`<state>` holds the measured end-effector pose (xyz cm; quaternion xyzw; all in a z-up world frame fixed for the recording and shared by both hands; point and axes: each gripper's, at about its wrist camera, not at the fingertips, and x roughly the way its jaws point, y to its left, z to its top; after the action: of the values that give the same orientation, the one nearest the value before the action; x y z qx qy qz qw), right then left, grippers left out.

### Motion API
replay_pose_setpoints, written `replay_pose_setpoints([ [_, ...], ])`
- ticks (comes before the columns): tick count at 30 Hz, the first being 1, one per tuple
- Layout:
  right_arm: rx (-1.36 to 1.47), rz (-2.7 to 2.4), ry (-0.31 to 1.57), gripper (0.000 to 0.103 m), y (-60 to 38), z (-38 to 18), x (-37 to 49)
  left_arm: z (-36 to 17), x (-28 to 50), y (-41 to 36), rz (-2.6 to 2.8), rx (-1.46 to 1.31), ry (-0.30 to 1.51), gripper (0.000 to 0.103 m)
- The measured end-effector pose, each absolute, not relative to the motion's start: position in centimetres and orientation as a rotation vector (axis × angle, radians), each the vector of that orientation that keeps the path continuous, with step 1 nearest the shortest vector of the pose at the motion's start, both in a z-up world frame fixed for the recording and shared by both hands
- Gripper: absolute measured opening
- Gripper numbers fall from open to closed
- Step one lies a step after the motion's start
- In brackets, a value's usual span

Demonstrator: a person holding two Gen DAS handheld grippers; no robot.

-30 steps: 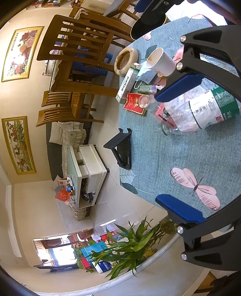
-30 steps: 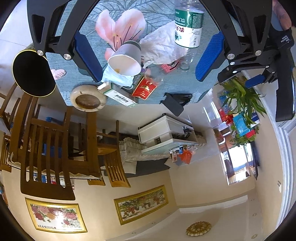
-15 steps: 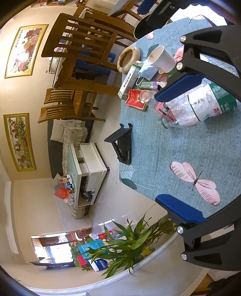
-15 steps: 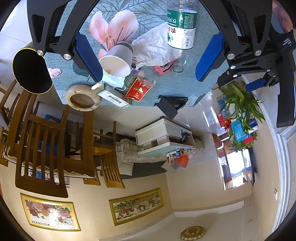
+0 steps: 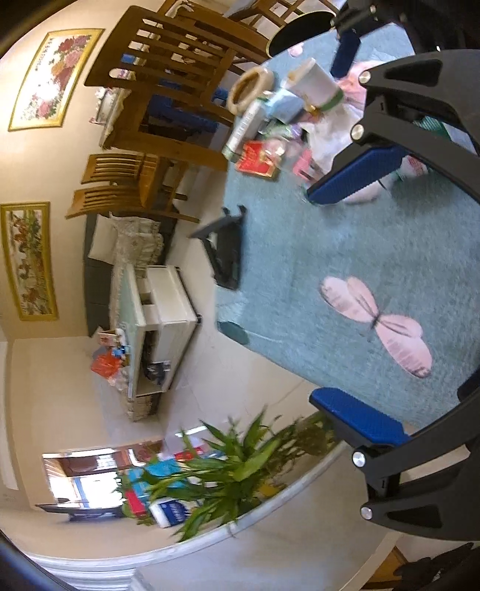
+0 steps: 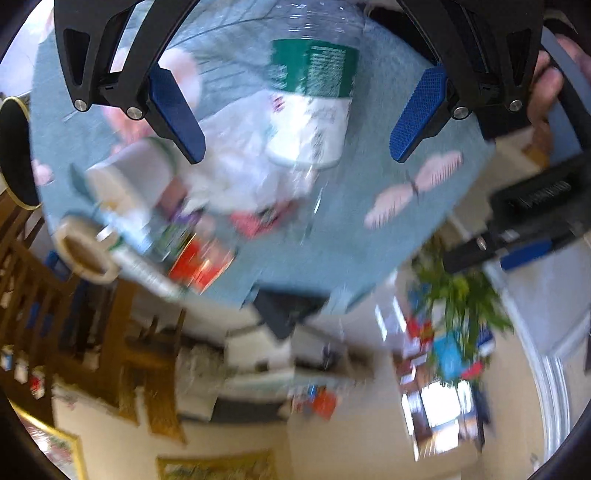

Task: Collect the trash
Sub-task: 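Grasp the plastic water bottle with the right gripper and lift it, then carry the bottle to the black bin with the right gripper while the left gripper grasps the white paper cup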

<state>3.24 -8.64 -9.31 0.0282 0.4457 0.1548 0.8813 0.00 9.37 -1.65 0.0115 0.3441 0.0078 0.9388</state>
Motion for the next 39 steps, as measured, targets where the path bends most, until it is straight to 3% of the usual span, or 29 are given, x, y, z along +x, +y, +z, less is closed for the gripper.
replay_pose_setpoints([
  [3,0.018,0.342,0.975,0.098,-7.1,-10.9,3.4,-3.5,0.2,10.6,0.023,0.020,0.756,0.100],
  [6,-0.020,0.352,1.018,0.086,-6.0,-12.1,4.2,-5.1,0.6,11.8,0.034,0.006,0.804,0.100],
  [8,-0.020,0.354,1.044,0.071,-6.0,-12.5,4.7,-5.7,0.8,12.5,0.040,-0.009,0.824,0.100],
  [10,-0.005,0.359,1.076,0.065,-6.1,-13.3,5.2,-6.0,0.9,13.2,0.051,-0.022,0.835,0.100],
  [18,0.137,0.427,1.102,0.062,-7.6,-14.3,6.1,-6.5,2.1,15.7,0.101,-0.073,0.869,0.100],
  [29,0.457,0.556,0.892,0.061,-15.4,-9.1,4.5,-7.5,4.0,17.4,0.122,-0.139,0.937,0.100],
  [34,0.555,0.357,0.730,0.061,-25.7,-6.5,3.0,-7.1,4.3,13.0,0.055,-0.064,0.936,0.100],
  [39,0.645,0.180,0.665,0.061,-34.0,-7.3,1.4,-6.4,4.3,4.6,-0.093,0.054,0.918,0.100],
])
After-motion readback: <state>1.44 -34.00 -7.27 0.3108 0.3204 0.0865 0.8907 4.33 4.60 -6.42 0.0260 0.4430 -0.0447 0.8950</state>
